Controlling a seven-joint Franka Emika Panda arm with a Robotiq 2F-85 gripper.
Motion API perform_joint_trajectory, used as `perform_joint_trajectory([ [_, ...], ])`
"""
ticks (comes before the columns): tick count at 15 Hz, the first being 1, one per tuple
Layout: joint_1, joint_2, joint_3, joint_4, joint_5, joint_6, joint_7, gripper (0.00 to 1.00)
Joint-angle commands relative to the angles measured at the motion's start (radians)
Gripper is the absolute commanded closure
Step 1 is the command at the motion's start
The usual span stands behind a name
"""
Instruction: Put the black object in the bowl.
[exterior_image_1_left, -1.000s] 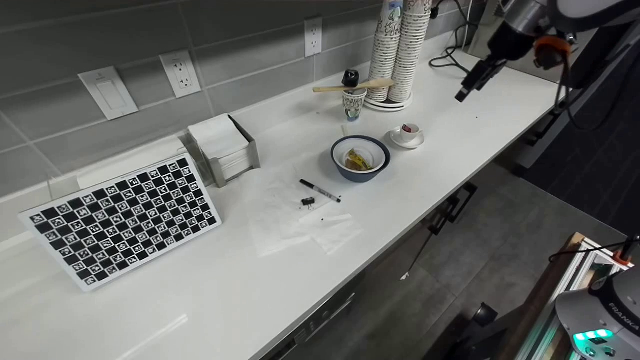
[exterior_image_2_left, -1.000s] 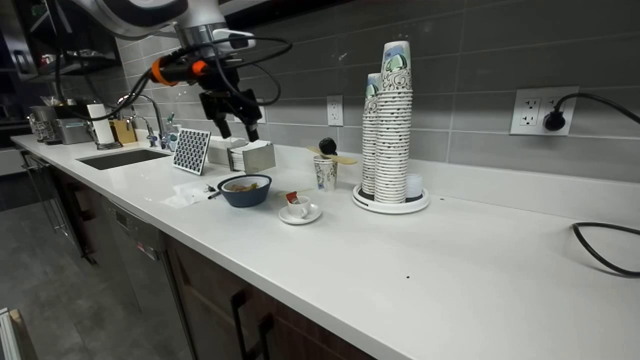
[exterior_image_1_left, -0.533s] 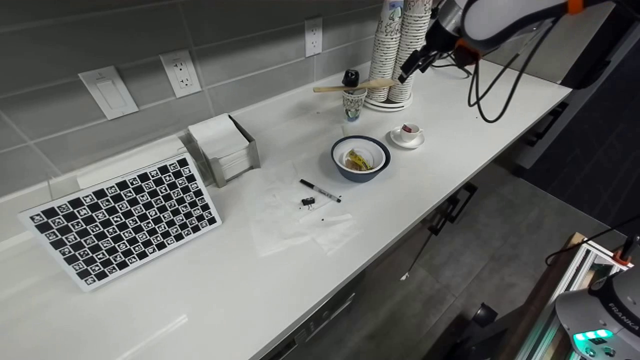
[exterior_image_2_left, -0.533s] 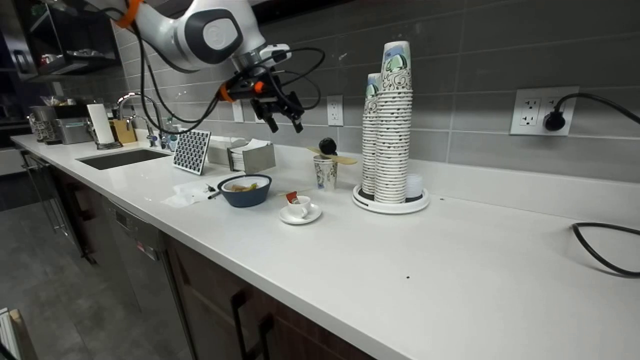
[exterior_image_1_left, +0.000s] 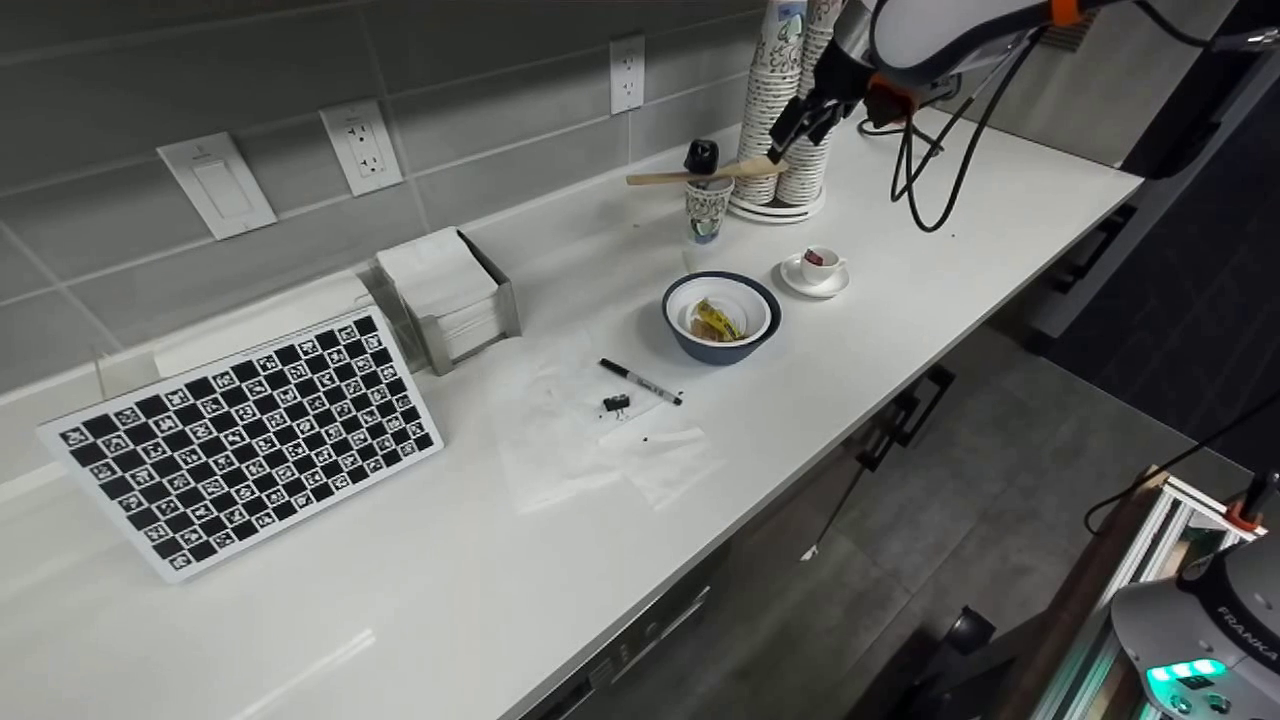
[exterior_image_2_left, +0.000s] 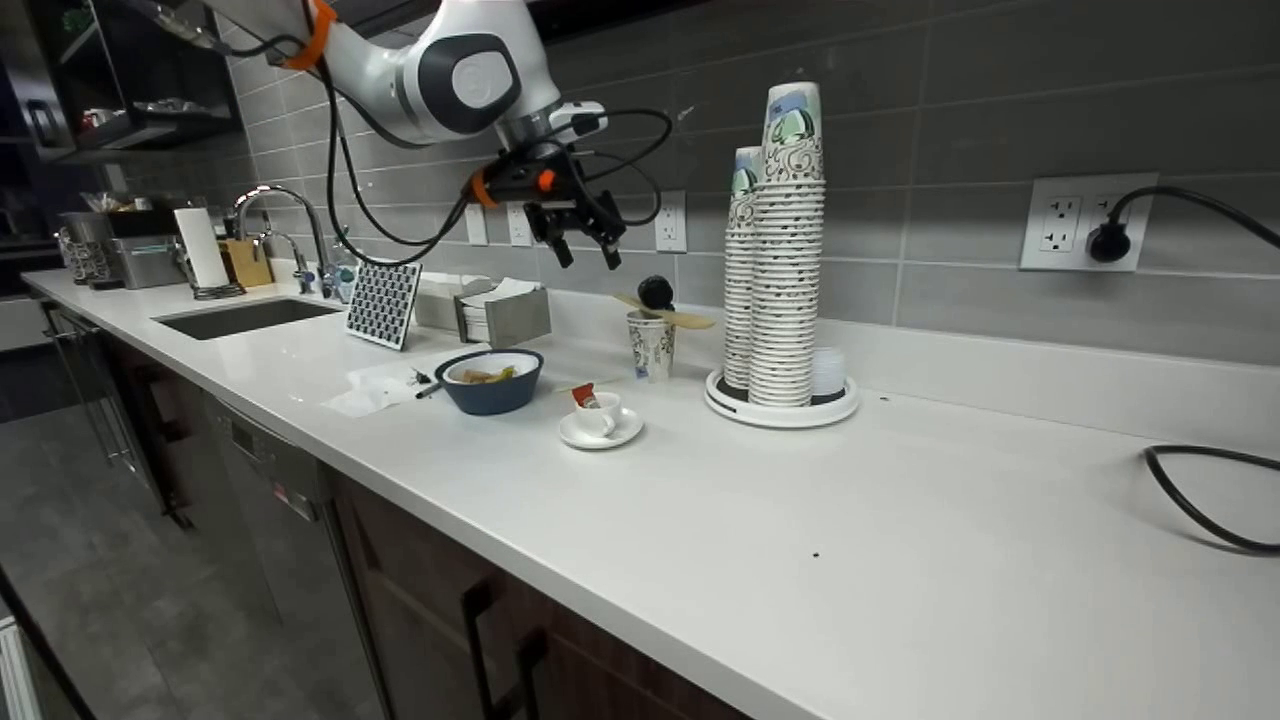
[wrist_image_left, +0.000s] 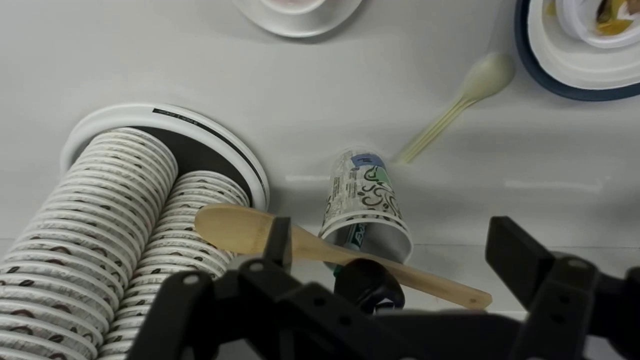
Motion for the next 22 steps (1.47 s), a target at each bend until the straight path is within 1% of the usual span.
perform_joint_trajectory([
  [1, 0.031, 0.058, -0.017, 0.042, -0.104, 0.084, 0.212, 0.0],
  [2, 0.037, 0.074, -0.019, 0.054, -0.116, 0.099, 0.262, 0.0],
  [4, 0.064, 0.118, -0.043, 0.094, -0.18, 0.137, 0.408, 0.0],
  [7, 0.097, 0.195, -0.064, 0.186, -0.224, 0.153, 0.491, 0.0],
  [8, 0.1, 0.23, -0.066, 0.228, -0.22, 0.165, 0.491, 0.0],
  [11, 0.095, 0.303, -0.049, 0.326, -0.17, 0.131, 0.443, 0.0],
  [14, 0.113, 0.388, -0.071, 0.419, -0.192, 0.149, 0.456, 0.0],
  [17, 0.124, 0.474, -0.087, 0.529, -0.187, 0.127, 0.464, 0.0],
  [21, 0.132, 0.576, -0.11, 0.671, -0.177, 0.047, 0.481, 0.0],
  [22, 0.134, 0.595, -0.116, 0.697, -0.179, 0.018, 0.486, 0.12],
])
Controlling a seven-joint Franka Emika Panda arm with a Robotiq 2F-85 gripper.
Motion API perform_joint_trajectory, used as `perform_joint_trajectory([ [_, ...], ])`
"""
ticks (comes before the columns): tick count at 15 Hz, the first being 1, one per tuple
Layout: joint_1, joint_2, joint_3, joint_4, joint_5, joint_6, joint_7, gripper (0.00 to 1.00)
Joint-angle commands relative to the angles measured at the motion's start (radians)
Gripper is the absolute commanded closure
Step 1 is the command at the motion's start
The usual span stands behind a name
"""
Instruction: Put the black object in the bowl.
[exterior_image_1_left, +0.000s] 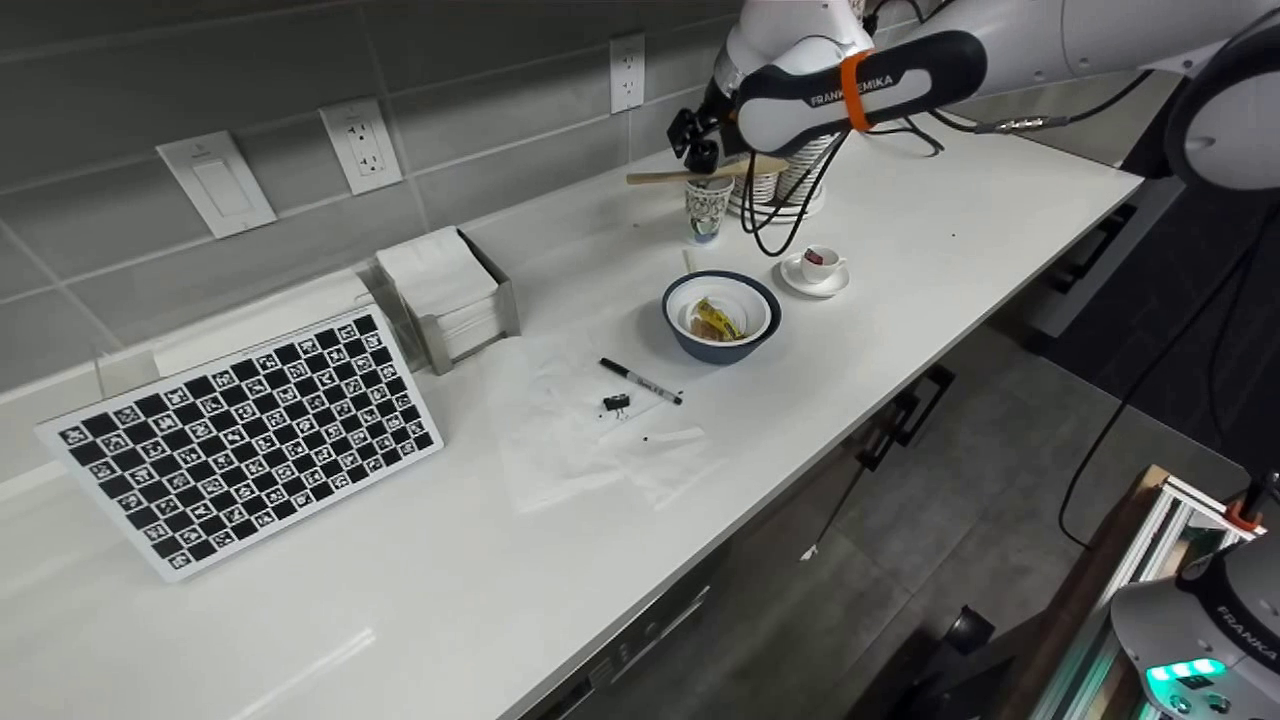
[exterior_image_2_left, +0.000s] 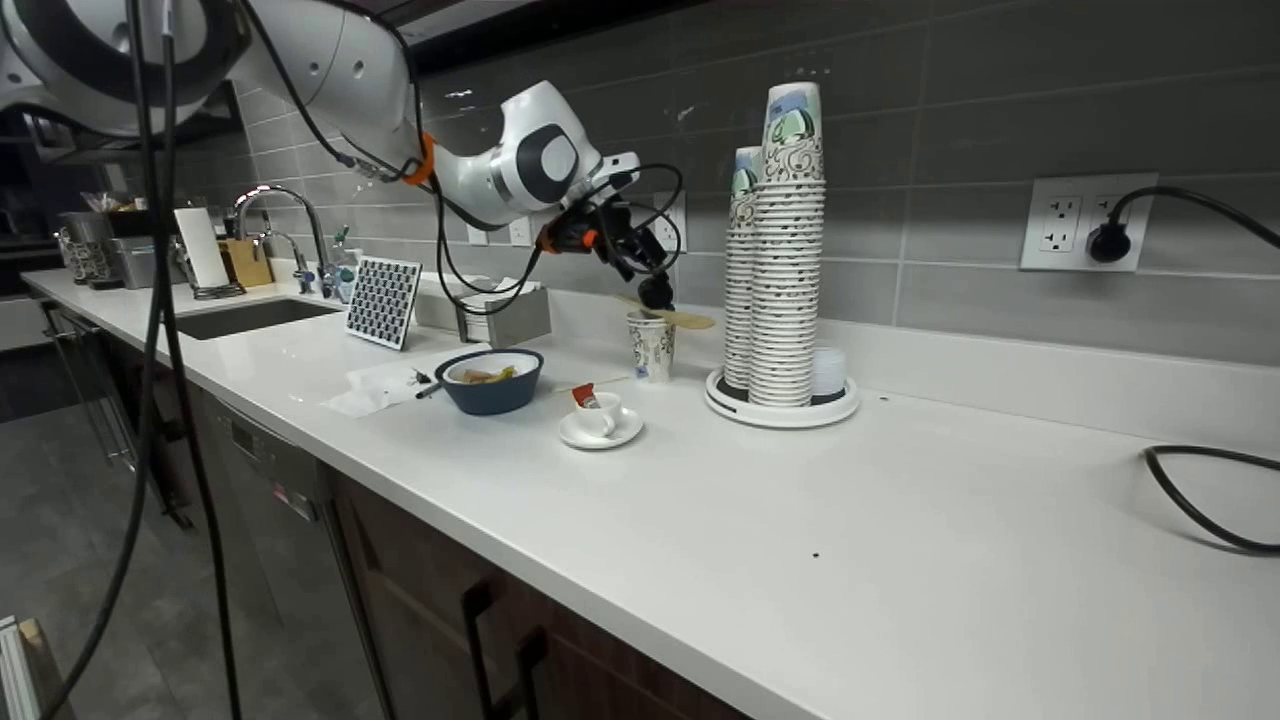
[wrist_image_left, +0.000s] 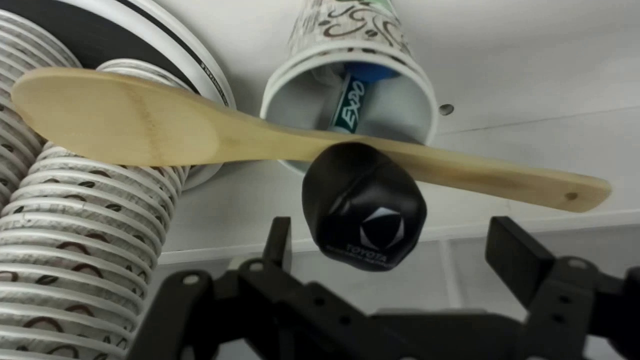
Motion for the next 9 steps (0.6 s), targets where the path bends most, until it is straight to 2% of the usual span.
perform_joint_trajectory([
  [1, 0.017, 0.107, -0.036, 0.166, 0.012, -0.113, 0.031, 0.26],
  [4, 0.007, 0.143, -0.028, 0.221, 0.022, -0.159, 0.031, 0.5],
  [9, 0.008, 0.175, -0.046, 0.287, 0.014, -0.188, 0.062, 0.82],
])
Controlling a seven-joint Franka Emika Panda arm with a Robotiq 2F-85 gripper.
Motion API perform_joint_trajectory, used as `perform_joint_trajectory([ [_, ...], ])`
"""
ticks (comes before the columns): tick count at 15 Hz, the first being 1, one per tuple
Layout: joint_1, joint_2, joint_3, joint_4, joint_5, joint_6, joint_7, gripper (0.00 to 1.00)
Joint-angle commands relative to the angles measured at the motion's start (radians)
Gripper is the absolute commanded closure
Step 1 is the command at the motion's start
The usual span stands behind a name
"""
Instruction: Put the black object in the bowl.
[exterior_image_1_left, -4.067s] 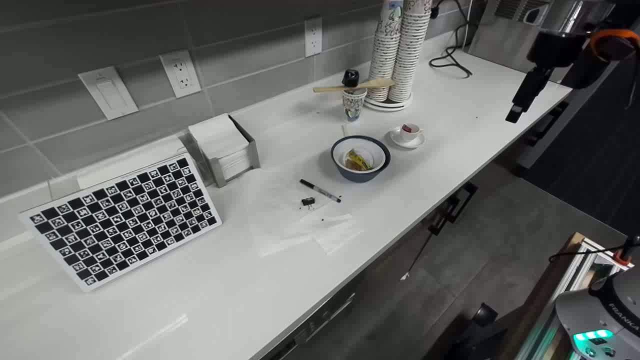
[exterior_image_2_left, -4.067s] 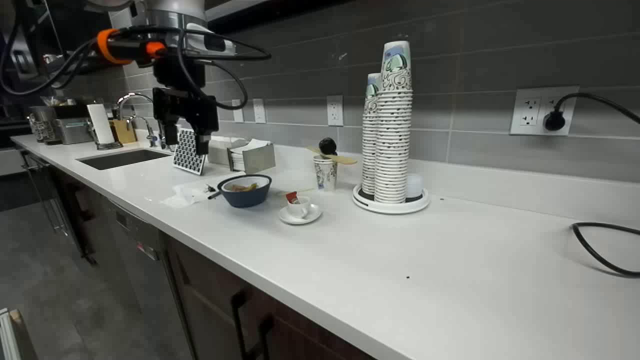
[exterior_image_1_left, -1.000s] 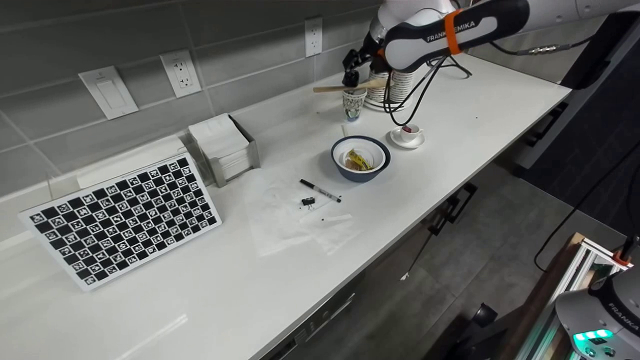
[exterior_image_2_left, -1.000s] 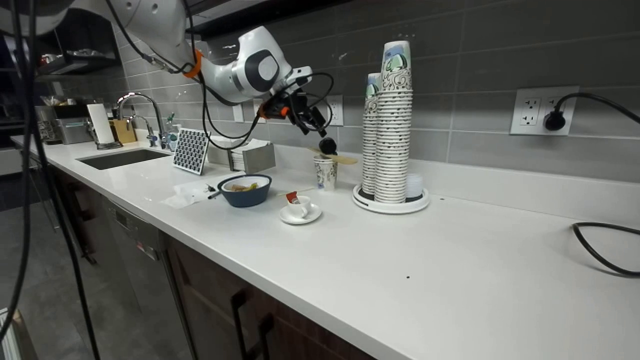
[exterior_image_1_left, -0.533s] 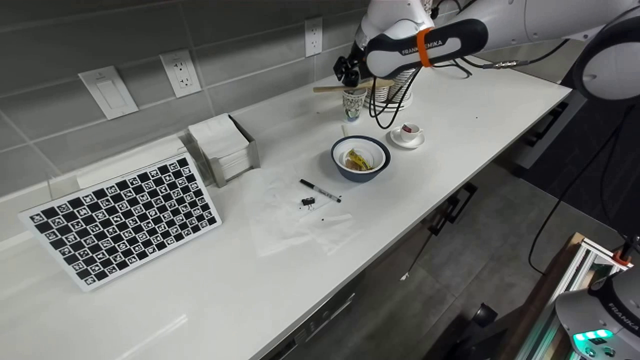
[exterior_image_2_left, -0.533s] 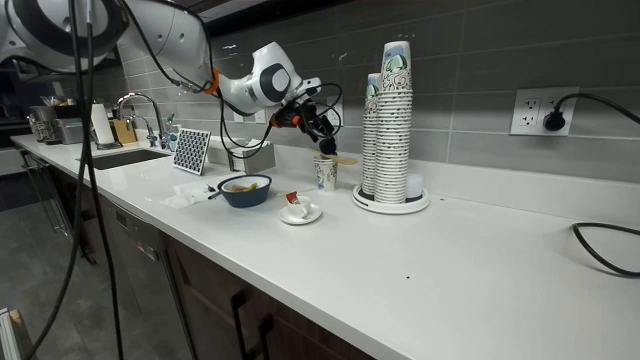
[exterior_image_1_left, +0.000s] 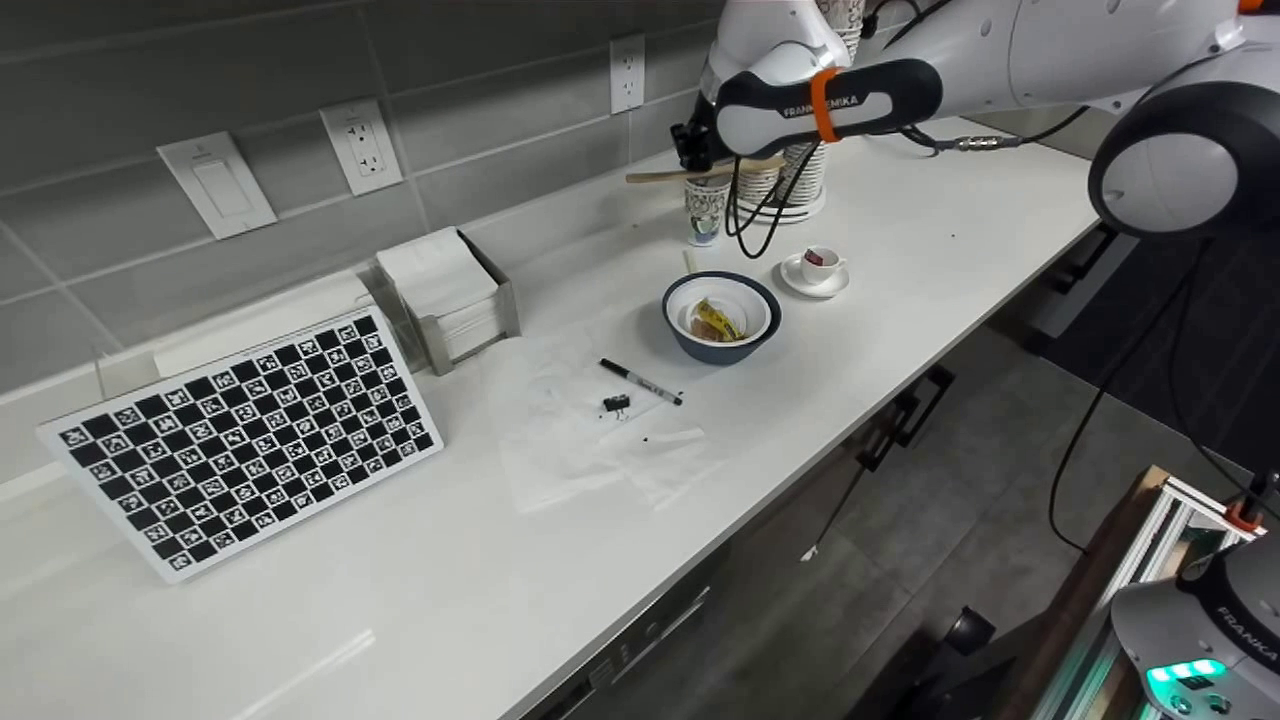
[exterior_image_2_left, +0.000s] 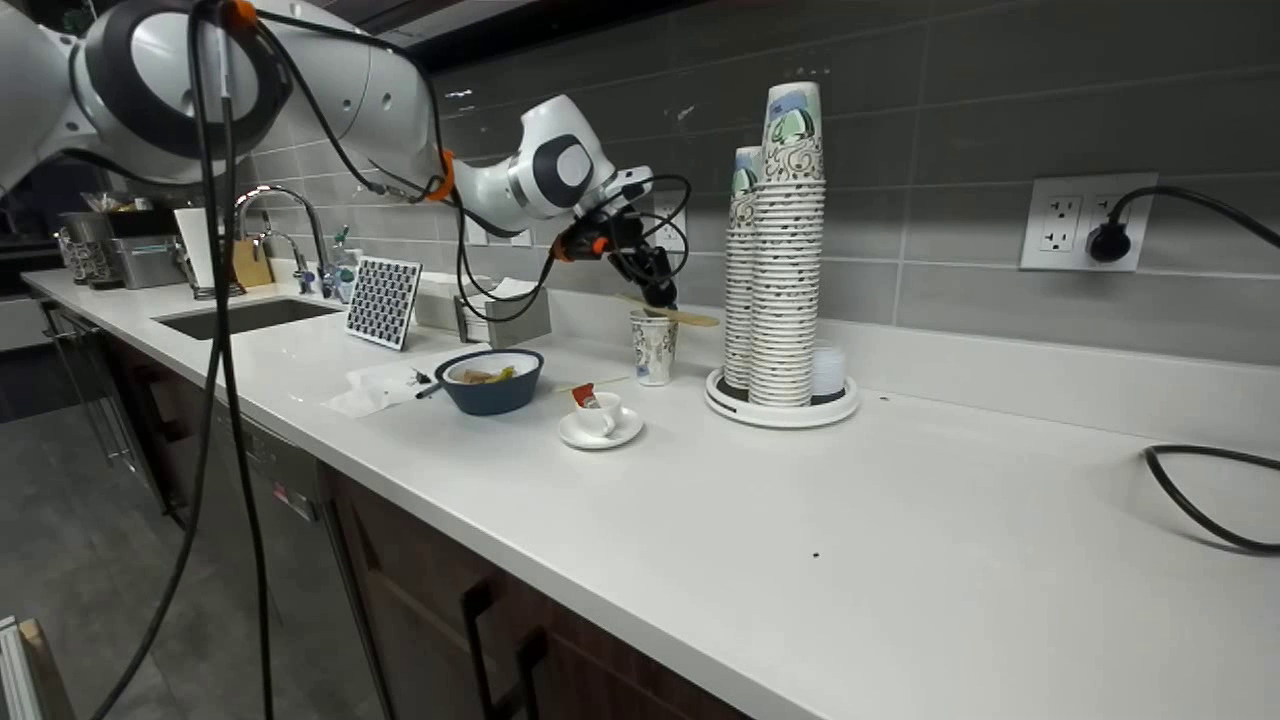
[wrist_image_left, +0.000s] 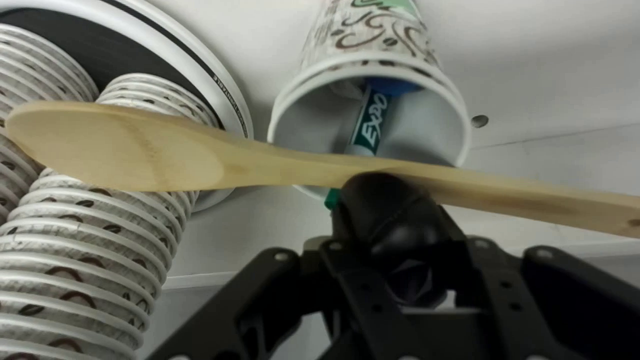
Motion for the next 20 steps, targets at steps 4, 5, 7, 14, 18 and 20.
perform_joint_trajectory([
  [4, 0.016, -0.063, -0.039, -0.009, 0.001, -0.057, 0.043, 0.91],
  [5, 0.014, -0.112, -0.031, -0.06, 0.006, -0.052, 0.029, 0.91],
  [7, -0.016, -0.229, 0.051, -0.185, 0.053, -0.023, -0.092, 0.91],
  [14, -0.055, -0.507, 0.2, -0.477, 0.232, -0.22, -0.29, 0.91],
  [18, -0.04, -0.652, 0.213, -0.676, 0.265, -0.416, -0.257, 0.91],
  [20, -0.036, -0.715, 0.221, -0.781, 0.3, -0.494, -0.23, 0.91],
])
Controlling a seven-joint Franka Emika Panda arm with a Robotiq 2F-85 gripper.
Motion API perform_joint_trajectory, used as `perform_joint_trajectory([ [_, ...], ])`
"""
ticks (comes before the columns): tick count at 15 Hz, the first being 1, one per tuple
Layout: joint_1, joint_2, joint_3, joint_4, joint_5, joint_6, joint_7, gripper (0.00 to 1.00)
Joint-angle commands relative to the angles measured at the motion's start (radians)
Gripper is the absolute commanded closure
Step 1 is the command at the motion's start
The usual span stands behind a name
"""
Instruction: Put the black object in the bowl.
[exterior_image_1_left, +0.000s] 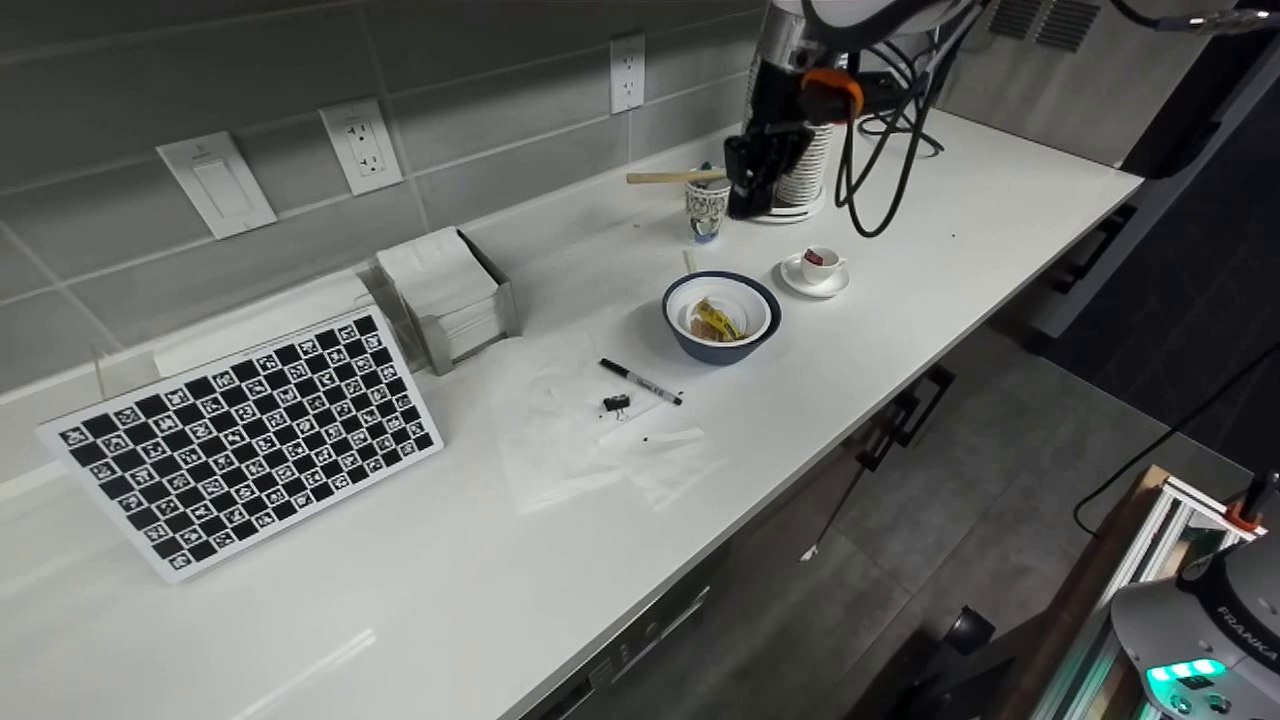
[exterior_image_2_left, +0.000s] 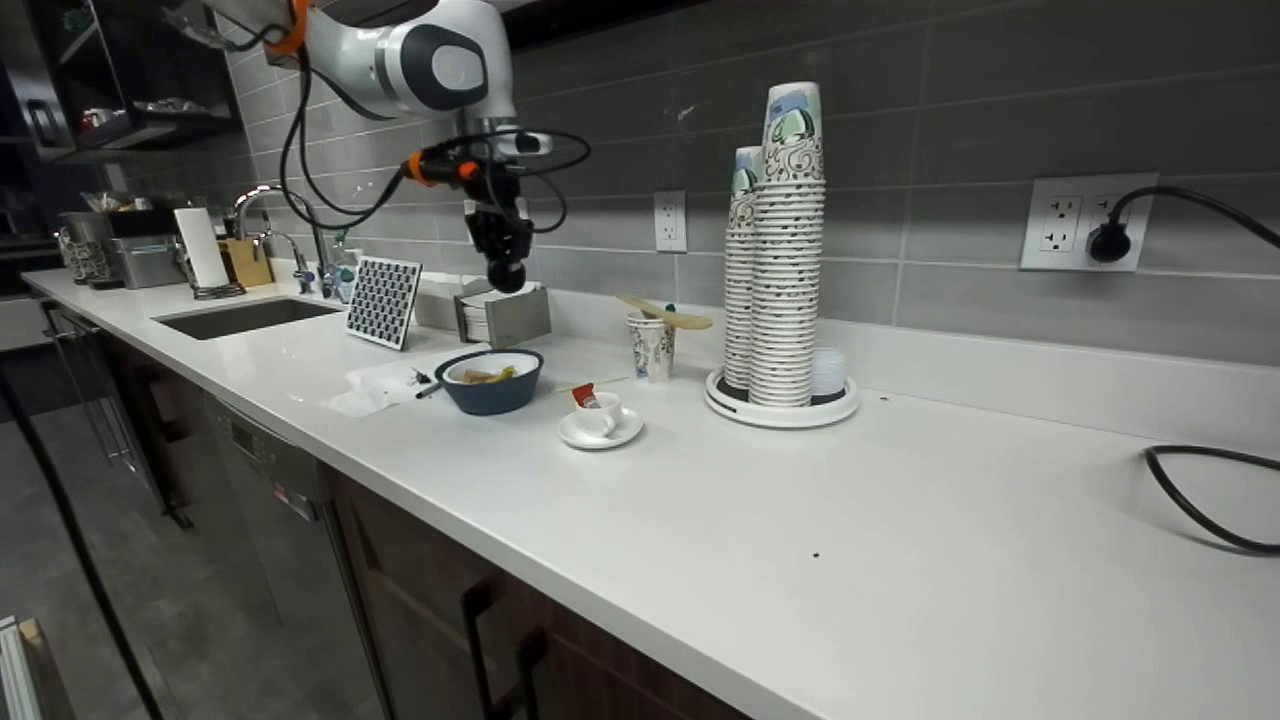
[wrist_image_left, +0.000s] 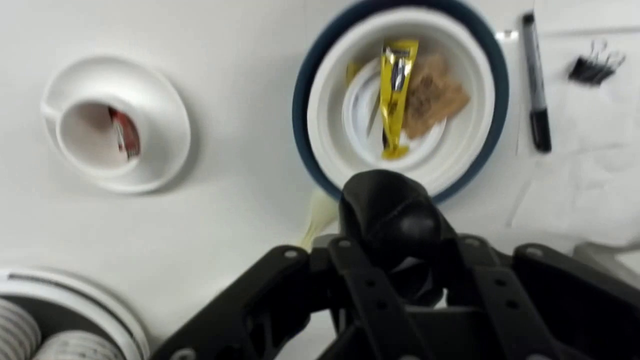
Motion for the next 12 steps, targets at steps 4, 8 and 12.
perform_joint_trajectory([
  [4, 0.0, -0.135, 0.017, -0.292, 0.194, 0.053, 0.062, 0.27],
  [8, 0.001, -0.098, 0.012, -0.369, 0.239, 0.351, 0.086, 0.01],
  [12, -0.019, -0.192, -0.026, -0.509, 0.137, 0.387, 0.068, 0.0],
])
